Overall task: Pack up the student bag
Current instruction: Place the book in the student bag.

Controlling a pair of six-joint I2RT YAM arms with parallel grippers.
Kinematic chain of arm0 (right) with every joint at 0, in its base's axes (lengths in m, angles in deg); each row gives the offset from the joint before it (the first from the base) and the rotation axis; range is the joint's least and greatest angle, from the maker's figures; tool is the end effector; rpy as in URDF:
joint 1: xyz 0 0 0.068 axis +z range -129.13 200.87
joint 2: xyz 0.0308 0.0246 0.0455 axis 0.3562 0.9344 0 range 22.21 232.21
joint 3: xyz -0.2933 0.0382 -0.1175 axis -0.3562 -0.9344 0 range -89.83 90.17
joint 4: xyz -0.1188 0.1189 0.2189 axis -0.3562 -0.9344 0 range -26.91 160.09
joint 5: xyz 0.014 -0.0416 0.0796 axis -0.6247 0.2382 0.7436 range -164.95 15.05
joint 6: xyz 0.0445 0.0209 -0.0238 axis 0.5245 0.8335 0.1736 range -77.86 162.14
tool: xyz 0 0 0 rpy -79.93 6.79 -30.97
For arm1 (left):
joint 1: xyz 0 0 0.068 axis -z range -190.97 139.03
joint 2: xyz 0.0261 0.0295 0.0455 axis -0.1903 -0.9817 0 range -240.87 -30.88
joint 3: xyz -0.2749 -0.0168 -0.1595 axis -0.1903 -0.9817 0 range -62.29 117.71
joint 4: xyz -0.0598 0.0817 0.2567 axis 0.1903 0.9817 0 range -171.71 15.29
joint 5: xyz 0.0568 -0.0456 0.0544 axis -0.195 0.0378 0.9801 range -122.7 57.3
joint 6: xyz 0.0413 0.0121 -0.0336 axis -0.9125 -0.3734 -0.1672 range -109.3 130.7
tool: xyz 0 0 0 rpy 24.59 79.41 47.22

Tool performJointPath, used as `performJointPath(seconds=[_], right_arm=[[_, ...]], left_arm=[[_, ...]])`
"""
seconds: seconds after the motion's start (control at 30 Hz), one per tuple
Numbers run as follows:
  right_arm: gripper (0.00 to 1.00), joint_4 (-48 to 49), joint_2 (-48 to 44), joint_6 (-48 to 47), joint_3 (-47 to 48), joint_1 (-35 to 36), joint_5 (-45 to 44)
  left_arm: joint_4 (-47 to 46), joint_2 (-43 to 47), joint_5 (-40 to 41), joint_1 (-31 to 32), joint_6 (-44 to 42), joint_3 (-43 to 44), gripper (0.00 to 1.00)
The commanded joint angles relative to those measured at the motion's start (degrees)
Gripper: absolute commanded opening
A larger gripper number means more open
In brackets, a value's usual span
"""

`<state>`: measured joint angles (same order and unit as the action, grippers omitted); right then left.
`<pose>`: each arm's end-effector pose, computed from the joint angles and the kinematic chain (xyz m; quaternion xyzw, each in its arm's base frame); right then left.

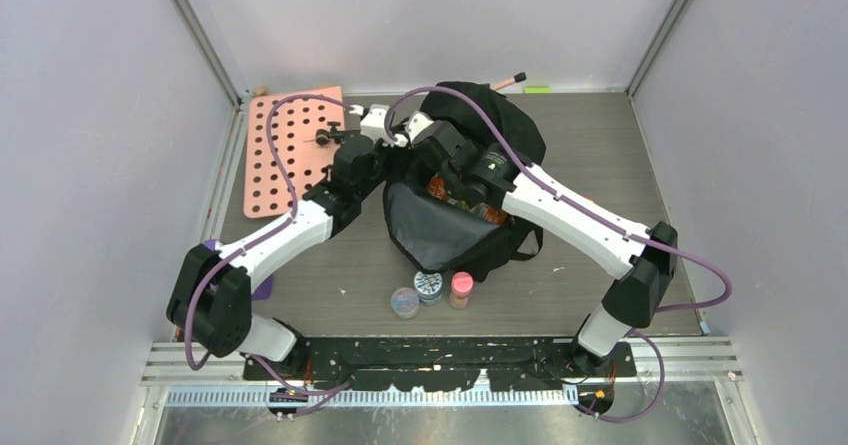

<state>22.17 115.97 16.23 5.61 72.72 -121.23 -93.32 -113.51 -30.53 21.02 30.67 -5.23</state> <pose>0.2478 0.2728 0.4195 -0.4216 0.7561 -0.2784 0.4159 0.2960 -0.1833 0.3367 0.0709 0.7846 -0.2564 0.5601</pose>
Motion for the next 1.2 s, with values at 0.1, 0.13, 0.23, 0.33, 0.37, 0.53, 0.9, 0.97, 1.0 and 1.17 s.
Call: performJointPath(seconds=[0.1, 0.13, 0.23, 0.33, 0.37, 0.53, 0.9, 0.97, 1.0, 1.17], right_arm=[[0.0, -3.2, 1.0, -1.1, 1.9, -4.6, -8.0], [0.0, 0.1, 0.8, -2.3, 0.3, -4.9, -7.5], [0.01, 10.7, -0.5, -7.1, -6.5, -5.2, -8.4], [0.01, 23.5, -2.0, -13.0, -10.8, -5.1, -10.2], [0.02, 25.5, -2.1, -13.9, -12.3, -5.1, -11.0], [0.07, 31.8, -1.2, -19.8, -14.9, -5.8, -11.7], [0.24, 46.4, 0.3, -32.4, -12.9, -6.5, -12.4], [0.3, 47.4, 0.2, -32.6, -12.7, -6.5, -11.2], [0.3, 47.5, 0.1, -33.0, -13.1, -6.5, -10.3], [0.3, 53.0, 0.6, -35.3, -14.5, -6.4, -9.5]], left_arm=[[-6.3, 8.3, 3.9, -0.2, 1.3, -3.5, 0.0], [-6.2, 8.6, 3.8, -0.2, 1.6, -3.7, 0.0], [-6.0, 9.1, 3.5, -0.2, 2.1, -3.8, 0.0], [-5.2, 9.0, 2.3, -0.2, 2.3, -3.2, 0.0], [-5.1, 8.9, 2.1, -0.2, 2.4, -3.0, 0.0], [-4.6, 10.0, 2.1, -0.2, 3.0, -3.4, 0.0], [-2.8, 12.7, 1.0, -0.2, 3.3, -3.8, 0.0], [-2.7, 12.7, 0.7, -0.2, 3.6, -3.8, 0.0], [-2.7, 12.8, 0.6, -0.2, 3.7, -3.8, 0.0], [-1.7, 12.9, 0.4, -0.2, 4.0, -3.9, 0.0]])
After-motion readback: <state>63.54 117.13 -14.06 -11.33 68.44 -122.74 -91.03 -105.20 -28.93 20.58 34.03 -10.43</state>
